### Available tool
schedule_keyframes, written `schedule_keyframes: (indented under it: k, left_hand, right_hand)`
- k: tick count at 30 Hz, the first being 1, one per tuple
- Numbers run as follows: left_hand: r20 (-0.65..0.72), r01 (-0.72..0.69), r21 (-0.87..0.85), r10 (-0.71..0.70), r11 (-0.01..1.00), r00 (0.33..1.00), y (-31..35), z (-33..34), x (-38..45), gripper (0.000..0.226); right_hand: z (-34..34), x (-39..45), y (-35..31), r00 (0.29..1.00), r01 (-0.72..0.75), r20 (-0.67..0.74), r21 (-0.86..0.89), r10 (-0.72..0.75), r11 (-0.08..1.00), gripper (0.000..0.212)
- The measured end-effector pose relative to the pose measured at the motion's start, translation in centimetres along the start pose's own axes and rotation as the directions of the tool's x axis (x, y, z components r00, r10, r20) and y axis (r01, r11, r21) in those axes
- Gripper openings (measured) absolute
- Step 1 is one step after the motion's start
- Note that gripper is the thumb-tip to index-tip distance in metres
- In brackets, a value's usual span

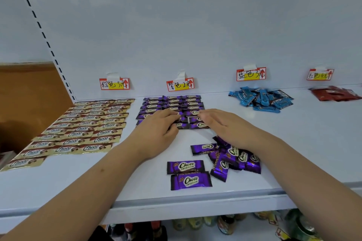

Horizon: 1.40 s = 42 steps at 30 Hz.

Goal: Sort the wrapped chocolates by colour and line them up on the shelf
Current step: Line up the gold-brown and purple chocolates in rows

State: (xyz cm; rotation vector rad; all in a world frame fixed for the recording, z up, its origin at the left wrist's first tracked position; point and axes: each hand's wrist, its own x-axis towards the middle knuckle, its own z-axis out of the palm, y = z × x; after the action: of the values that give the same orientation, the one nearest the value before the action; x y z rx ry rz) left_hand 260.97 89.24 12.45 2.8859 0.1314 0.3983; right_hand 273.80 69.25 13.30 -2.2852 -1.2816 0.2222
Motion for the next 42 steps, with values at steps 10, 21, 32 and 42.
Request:
schedule_keyframes:
  k: [10, 21, 32, 42]
  left_hand:
    - [-0.073, -0.027, -0.011, 0.027, 1.000, 0.997, -0.1, 0.0, -0.5, 0.040]
    - [-0.082, -0.009, -0.036, 0.006, 0.999, 0.997, -0.2, 0.2, -0.8, 0.040]
    - [-0.069, 0.003, -0.026, -0.005, 1.000, 0.998, -0.1, 0.2, -0.7, 0.041]
    - [-0.172, 0.237, 0.010, -0.232, 0.971, 0.957, -1.0, 0.5, 0.3, 0.046]
  right_hand:
    - [-0.2, 0.0, -0.3, 0.991, 0.068, -0.107, -0.102, -0.079, 0.992, 0.082]
    - [-0.4, -0.5, -0.4, 0.982, 0.118, -0.138, -0.060, -0.125, 0.991, 0.076]
    - [-0.5, -0.6, -0.5, 0.981, 0.125, -0.150, 0.020, -0.121, 0.992, 0.074]
    - [-1.2, 4.5, -0.5, 0.992, 0.122, 0.049, -0.233, -0.114, 0.965, 0.047]
